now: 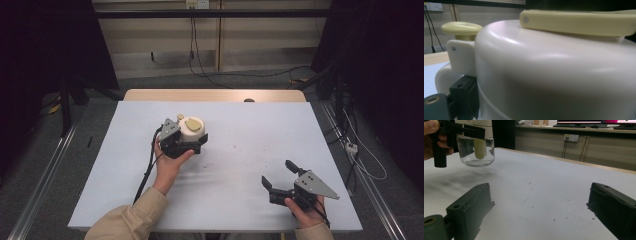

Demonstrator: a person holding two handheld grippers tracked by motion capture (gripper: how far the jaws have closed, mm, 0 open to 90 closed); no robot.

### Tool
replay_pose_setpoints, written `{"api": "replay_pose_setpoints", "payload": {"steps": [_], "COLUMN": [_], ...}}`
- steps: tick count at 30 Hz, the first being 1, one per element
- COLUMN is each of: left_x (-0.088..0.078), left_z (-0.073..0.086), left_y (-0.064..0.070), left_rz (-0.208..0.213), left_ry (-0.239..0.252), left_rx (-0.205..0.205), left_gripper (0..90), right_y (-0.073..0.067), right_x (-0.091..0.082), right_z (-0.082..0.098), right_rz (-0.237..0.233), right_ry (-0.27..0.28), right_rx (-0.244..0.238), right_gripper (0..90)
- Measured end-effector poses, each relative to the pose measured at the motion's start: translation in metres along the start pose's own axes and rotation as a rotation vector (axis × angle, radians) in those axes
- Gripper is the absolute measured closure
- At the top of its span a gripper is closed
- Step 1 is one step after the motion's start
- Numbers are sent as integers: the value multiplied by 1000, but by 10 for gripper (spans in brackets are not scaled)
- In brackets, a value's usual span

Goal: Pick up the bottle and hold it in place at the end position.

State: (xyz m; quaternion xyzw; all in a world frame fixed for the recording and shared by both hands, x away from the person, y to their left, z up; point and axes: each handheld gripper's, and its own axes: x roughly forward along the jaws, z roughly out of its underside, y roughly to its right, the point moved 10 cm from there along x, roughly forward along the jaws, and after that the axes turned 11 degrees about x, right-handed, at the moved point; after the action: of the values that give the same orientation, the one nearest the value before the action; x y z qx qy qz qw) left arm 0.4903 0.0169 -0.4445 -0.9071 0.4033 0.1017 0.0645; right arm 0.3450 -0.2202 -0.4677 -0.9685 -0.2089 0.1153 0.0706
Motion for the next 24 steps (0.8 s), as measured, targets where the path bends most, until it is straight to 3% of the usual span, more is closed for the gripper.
{"api": "replay_pose_setpoints", "payload": {"steps": [9,24], "left_x": [9,19], "left_z": [-2,1], "left_y": [17,21], "left_rz": [39,43], "left_ry": [-3,-10], "left_rx": [6,-5], "left_gripper": [61,61], "right_y": [2,-1], "right_x": [0,1], "right_z": [-1,-2], "right_rz": [5,-1], "right_ry": [4,6], "right_rx": [4,-3], "right_gripper": [45,45]}}
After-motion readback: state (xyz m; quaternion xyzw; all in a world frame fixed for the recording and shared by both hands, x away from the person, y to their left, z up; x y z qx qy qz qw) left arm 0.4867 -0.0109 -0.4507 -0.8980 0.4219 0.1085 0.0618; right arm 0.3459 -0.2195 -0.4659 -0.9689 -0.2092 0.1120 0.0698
